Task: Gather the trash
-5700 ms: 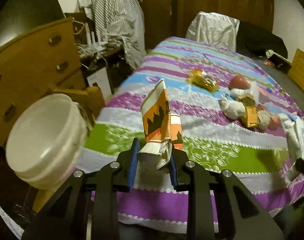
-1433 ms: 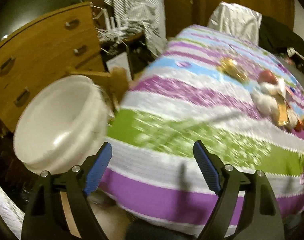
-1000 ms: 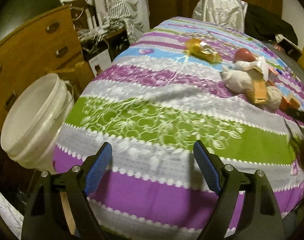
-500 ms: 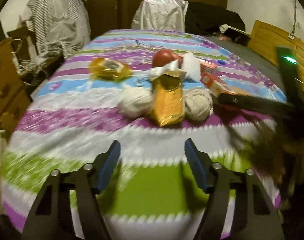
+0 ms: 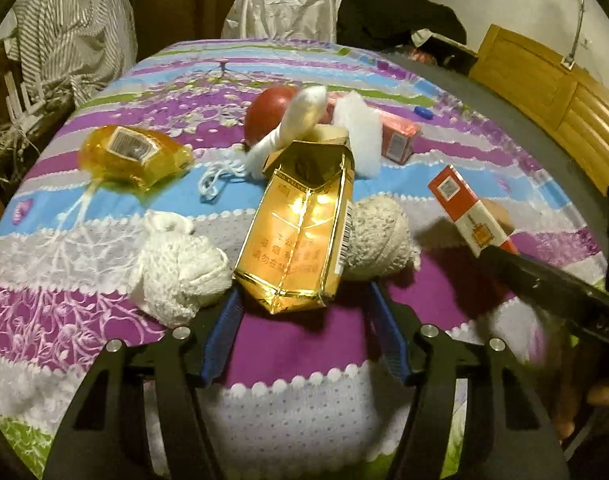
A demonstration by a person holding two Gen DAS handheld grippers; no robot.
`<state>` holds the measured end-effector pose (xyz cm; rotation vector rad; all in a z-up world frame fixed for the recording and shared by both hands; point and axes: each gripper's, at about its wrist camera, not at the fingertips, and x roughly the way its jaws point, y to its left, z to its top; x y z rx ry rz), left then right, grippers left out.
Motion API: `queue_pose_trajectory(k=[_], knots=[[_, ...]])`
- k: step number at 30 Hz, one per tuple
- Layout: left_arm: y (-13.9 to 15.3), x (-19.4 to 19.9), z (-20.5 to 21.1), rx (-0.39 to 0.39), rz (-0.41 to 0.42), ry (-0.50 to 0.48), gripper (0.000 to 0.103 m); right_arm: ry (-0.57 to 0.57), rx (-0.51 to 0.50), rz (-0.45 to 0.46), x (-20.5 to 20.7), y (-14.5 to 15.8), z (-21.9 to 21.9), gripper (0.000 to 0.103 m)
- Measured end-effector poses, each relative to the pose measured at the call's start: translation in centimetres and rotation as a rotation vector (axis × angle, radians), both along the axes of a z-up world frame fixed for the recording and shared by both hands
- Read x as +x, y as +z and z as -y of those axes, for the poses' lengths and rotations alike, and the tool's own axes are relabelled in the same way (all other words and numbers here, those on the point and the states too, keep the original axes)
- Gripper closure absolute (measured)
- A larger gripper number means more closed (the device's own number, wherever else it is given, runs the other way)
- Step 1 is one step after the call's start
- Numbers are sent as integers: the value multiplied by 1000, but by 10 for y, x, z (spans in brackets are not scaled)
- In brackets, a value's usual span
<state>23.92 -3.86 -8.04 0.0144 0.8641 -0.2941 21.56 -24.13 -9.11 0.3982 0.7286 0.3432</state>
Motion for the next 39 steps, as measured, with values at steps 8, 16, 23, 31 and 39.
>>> queue_pose_trajectory(k=[8,16,23,31,39], knots=[[15,22,-2,-54,69,3,14,-9,15,-9,0,-4,2,45],[16,6,-18,-181,43,-79,89,-11,54,-17,1,-6,6,45],[28,-84,-51,-151,36,-89,86,-13,56,-13,-1,-6,5,45],[57,-62,-46,-14,132,-86,21,-14,53,-14,-1,-6,4,45],[69,-7,-31,27,119,-131,18,-10,56,-18,0,-6,5,45]])
